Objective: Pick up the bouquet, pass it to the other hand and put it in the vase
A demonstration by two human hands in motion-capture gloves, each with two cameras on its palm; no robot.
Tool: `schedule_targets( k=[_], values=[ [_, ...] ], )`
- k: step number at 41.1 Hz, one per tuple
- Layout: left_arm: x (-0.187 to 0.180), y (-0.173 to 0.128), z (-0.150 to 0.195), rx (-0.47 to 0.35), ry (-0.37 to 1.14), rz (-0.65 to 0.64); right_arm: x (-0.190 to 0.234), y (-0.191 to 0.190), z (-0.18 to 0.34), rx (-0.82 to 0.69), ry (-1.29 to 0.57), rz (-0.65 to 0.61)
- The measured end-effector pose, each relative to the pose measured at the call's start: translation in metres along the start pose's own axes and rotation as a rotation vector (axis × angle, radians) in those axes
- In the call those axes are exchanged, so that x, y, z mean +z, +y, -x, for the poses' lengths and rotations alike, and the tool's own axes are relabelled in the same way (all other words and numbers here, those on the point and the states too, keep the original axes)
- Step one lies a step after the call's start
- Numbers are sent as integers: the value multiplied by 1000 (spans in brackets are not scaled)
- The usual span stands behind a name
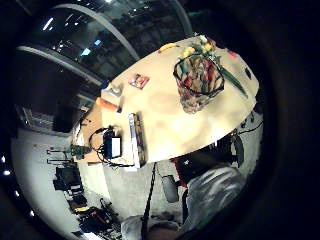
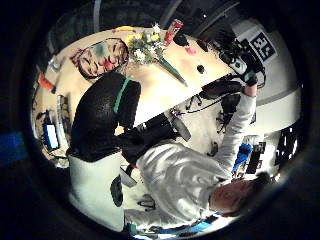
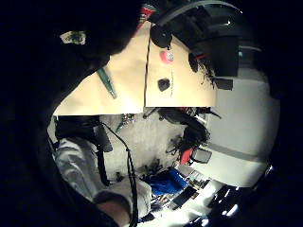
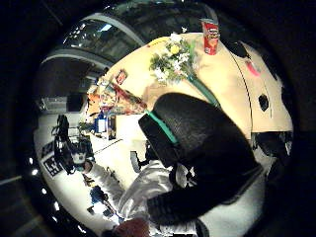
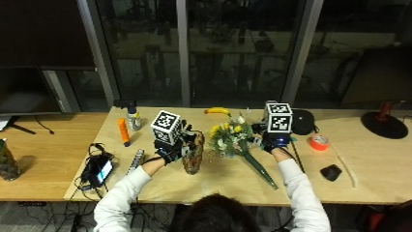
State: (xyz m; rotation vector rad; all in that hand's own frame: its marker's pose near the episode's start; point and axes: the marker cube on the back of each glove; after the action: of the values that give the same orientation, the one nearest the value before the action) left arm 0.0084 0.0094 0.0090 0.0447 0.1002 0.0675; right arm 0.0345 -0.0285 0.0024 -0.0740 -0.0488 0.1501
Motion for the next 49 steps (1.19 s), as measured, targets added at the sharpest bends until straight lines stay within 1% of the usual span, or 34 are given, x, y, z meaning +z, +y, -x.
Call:
schedule_targets(
  k=[6, 12, 14, 18, 22, 28, 30, 32, 35, 38, 45, 49],
  values=[
    [0, 2, -4, 17, 4, 1, 19, -27, -16, 77, -44, -6],
    [6, 1, -4, 27, 20, -1, 57, -51, -30, 128, -114, 28],
    [7, 1, -4, 31, 24, 0, 79, -62, -36, 147, -130, 47],
    [11, -1, -3, 38, 39, 6, 134, -89, -45, 177, -181, 93],
    [14, -4, -3, 44, 49, 8, 185, -106, -47, 191, -226, 150],
    [18, -4, -2, 37, 40, 22, 237, -102, -41, 223, -229, 206],
    [18, -4, -2, 36, 42, 26, 242, -93, -37, 237, -227, 216],
    [18, -4, -2, 34, 46, 28, 247, -84, -31, 216, -246, 229],
    [20, -5, -1, 28, 50, 31, 262, -82, -24, 193, -260, 250],
    [23, -8, 1, 20, 52, 34, 273, -83, -23, 234, -229, 206],
    [29, -10, 5, 5, 73, 40, 289, -73, -18, 324, -238, 56],
    [32, -9, 6, -7, 79, 53, 296, -67, -15, 376, -240, 15]
  ],
)
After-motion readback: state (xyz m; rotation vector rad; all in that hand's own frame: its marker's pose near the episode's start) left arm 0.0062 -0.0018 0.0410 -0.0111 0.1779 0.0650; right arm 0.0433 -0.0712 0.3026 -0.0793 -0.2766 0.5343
